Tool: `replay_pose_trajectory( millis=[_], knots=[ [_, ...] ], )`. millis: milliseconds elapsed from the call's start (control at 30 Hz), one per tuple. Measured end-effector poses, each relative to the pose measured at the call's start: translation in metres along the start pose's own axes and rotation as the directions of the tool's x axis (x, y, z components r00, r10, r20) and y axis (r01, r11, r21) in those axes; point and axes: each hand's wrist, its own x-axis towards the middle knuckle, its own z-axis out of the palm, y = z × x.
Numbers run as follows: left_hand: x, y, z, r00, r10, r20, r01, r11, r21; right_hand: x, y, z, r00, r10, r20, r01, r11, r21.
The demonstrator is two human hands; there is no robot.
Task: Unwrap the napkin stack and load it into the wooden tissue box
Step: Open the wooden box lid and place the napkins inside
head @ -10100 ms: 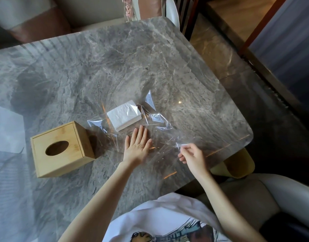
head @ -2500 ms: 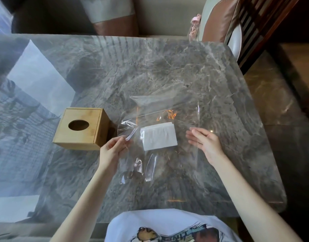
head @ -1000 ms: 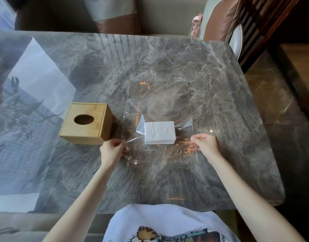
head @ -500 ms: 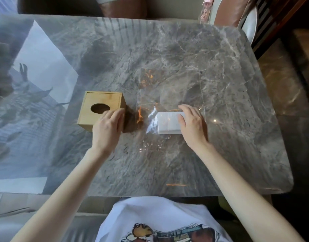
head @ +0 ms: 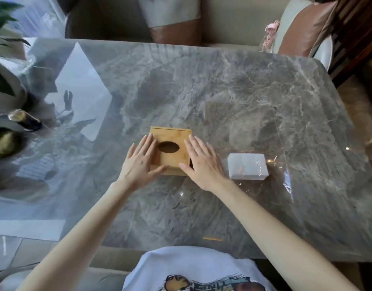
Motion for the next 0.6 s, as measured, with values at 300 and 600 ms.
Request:
replay_pose_trajectory(
  millis=[300,600],
  knots=[
    [0.013,-0.026,-0.005,0.975,0.222,-0.029,-0.211,0.953,0.215,0.006,0.001,0.024,0.999,0.031,-0.025,-0.036,0.970,-0.239],
    [0.019,-0.030,-0.024,0.967,0.247,-0.053,-0.251,0.964,-0.082,0.011,0.006,0.015,0.990,-0.059,-0.131,0.043,0.992,-0.121]
  ],
)
